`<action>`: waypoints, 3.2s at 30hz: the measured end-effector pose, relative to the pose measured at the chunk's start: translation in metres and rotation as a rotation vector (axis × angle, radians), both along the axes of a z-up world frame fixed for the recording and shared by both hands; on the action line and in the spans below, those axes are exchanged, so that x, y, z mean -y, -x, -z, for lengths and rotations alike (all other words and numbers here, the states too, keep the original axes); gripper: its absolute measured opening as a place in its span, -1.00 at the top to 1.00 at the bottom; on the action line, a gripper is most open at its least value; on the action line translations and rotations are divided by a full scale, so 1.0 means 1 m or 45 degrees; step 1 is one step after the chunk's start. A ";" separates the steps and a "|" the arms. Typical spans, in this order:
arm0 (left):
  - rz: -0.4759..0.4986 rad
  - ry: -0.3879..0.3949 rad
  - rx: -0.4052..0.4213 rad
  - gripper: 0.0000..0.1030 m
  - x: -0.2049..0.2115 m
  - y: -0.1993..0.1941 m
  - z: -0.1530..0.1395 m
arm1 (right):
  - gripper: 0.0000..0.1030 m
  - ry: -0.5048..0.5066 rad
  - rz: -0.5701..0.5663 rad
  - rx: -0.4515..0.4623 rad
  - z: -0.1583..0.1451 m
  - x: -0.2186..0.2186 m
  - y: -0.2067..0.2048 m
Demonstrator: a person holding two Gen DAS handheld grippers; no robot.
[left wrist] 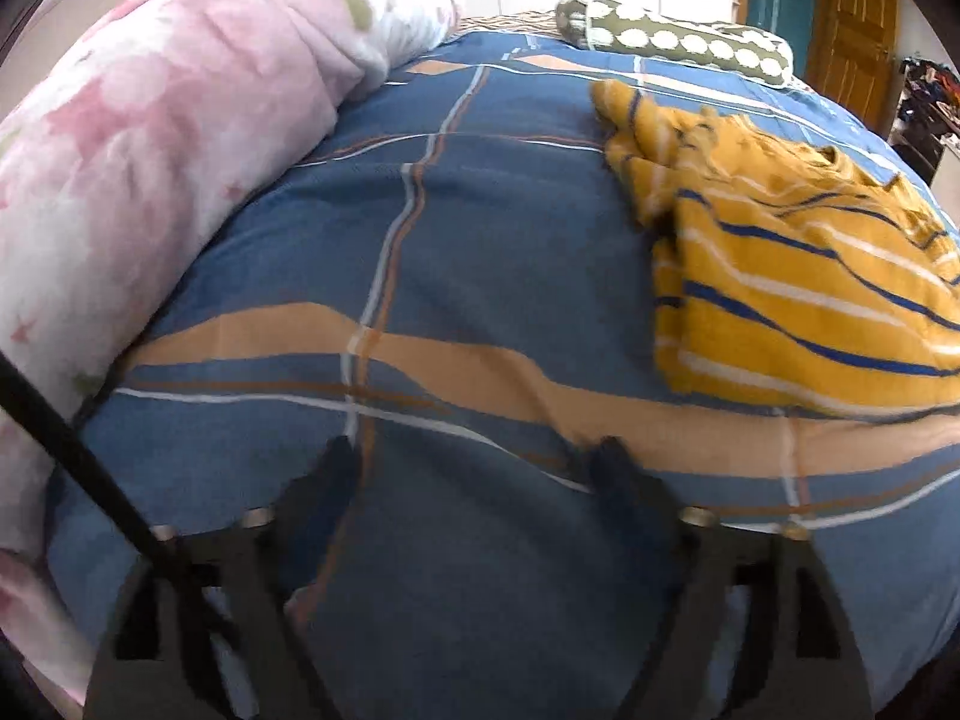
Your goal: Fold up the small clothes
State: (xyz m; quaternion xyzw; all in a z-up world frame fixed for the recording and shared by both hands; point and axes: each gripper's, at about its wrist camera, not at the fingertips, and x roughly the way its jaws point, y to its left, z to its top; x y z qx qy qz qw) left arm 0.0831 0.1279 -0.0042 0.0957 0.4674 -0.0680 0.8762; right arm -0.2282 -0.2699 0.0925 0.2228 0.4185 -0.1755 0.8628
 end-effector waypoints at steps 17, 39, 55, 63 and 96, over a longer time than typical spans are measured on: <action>-0.067 0.134 0.112 -1.00 -0.017 -0.003 0.016 | 0.48 -0.017 -0.391 -0.097 0.049 -0.068 -0.264; -0.070 0.153 0.169 -1.00 -0.021 0.009 0.016 | 0.49 0.284 -0.855 -0.191 0.072 -0.310 -0.447; -0.077 0.139 0.164 -1.00 -0.019 0.009 0.015 | 0.22 -0.049 -0.748 0.042 0.011 -0.204 -0.327; -0.083 0.114 0.165 -1.00 -0.016 0.008 0.016 | 0.77 -0.218 -0.171 0.040 0.057 -0.010 -0.250; 0.060 0.151 0.148 -0.72 0.061 0.108 -0.069 | -0.01 -0.471 -0.004 0.333 0.045 0.029 -0.088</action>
